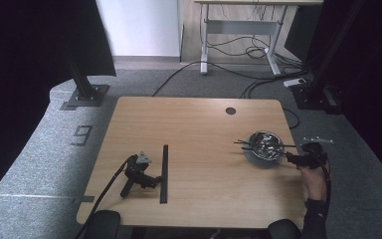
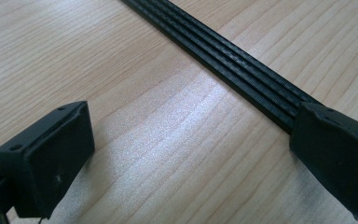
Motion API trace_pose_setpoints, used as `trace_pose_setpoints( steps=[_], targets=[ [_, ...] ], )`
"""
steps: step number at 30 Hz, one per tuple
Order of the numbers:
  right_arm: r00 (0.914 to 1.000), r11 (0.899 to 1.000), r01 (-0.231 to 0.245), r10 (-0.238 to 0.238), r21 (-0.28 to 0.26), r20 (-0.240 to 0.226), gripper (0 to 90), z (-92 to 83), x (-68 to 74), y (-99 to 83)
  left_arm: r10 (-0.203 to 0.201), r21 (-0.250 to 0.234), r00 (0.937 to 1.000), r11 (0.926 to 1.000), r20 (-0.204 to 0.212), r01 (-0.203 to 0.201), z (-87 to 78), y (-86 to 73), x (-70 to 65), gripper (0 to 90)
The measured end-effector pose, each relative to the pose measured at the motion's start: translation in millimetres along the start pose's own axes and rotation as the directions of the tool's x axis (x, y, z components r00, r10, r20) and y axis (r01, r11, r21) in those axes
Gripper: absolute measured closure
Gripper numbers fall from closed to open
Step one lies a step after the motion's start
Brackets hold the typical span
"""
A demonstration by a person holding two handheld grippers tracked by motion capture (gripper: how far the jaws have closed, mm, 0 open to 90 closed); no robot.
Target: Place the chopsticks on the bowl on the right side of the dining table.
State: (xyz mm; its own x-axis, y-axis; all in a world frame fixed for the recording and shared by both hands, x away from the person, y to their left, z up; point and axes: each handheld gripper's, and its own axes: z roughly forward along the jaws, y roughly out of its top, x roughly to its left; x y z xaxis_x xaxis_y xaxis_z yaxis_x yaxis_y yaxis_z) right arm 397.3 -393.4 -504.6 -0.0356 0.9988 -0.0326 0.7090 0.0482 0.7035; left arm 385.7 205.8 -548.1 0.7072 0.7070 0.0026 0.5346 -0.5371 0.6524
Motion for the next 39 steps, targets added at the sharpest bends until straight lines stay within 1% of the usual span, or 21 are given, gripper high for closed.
trace_pose_setpoints(
  steps=[5, 10, 19, 23, 27, 30, 31, 35, 37, 39],
  targets=[
    [0.9996, 1.000, -0.024, 0.024, -0.018, 0.013, 12.3, 0.5, -4.4, -1.0, 0.000, 0.000, 1.0000, 1.0000, 0.000, 0.000, 0.0, 0.0, 0.0, 0.0],
    [0.9991, 1.000, -0.025, 0.026, -0.017, 0.034, 12.7, 2.4, -5.8, -2.0, 0.000, 0.000, 1.0000, 1.0000, 0.001, 0.000, 0.0, 0.0, 0.0, 0.0],
    [0.9988, 0.999, -0.013, 0.014, -0.029, 0.046, 12.8, -0.8, -2.9, 0.0, 0.000, -0.001, 1.0000, 1.0000, 0.001, 0.000, 0.1, 0.0, 0.0, 0.0],
    [0.9979, 0.999, -0.030, 0.032, -0.026, 0.057, 12.9, 1.3, -5.2, -1.2, 0.000, -0.001, 1.0000, 1.0000, 0.001, 0.000, 0.1, 0.0, 0.0, 0.0],
    [0.9956, 0.998, -0.053, 0.056, -0.039, 0.076, 12.9, 2.3, -8.2, -1.9, 0.000, -0.001, 1.0000, 1.0000, 0.001, 0.000, 0.0, 0.0, 0.0, 0.0],
    [0.9961, 0.998, -0.048, 0.051, -0.043, 0.071, 12.9, 0.3, -7.4, -1.1, 0.000, -0.001, 1.0000, 1.0000, 0.001, 0.000, 0.0, 0.0, 0.0, 0.0],
    [0.9967, 0.998, -0.040, 0.043, -0.042, 0.069, 13.0, -0.7, -6.4, -0.5, 0.000, -0.001, 1.0000, 1.0000, 0.001, 0.000, 0.0, 0.0, 0.0, 0.0],
    [0.9985, 0.999, -0.013, 0.015, -0.049, 0.053, 13.3, -5.2, 2.1, 3.3, 0.000, 0.000, 1.0000, 1.0000, 0.000, 0.000, 0.0, 0.0, 0.0, 0.0],
    [0.9995, 0.999, -0.002, 0.003, -0.050, 0.033, 14.7, -6.9, 7.9, 5.7, -0.001, 0.000, 1.0000, 1.0000, 0.001, 0.001, 0.0, 0.0, 0.0, 0.0],
    [0.9998, 0.999, 0.018, -0.018, -0.046, -0.002, 21.1, -9.0, 15.4, 8.4, 0.000, 0.000, 1.0000, 1.0000, 0.001, 0.000, 0.0, 0.0, 0.0, 0.0]
  ],
)
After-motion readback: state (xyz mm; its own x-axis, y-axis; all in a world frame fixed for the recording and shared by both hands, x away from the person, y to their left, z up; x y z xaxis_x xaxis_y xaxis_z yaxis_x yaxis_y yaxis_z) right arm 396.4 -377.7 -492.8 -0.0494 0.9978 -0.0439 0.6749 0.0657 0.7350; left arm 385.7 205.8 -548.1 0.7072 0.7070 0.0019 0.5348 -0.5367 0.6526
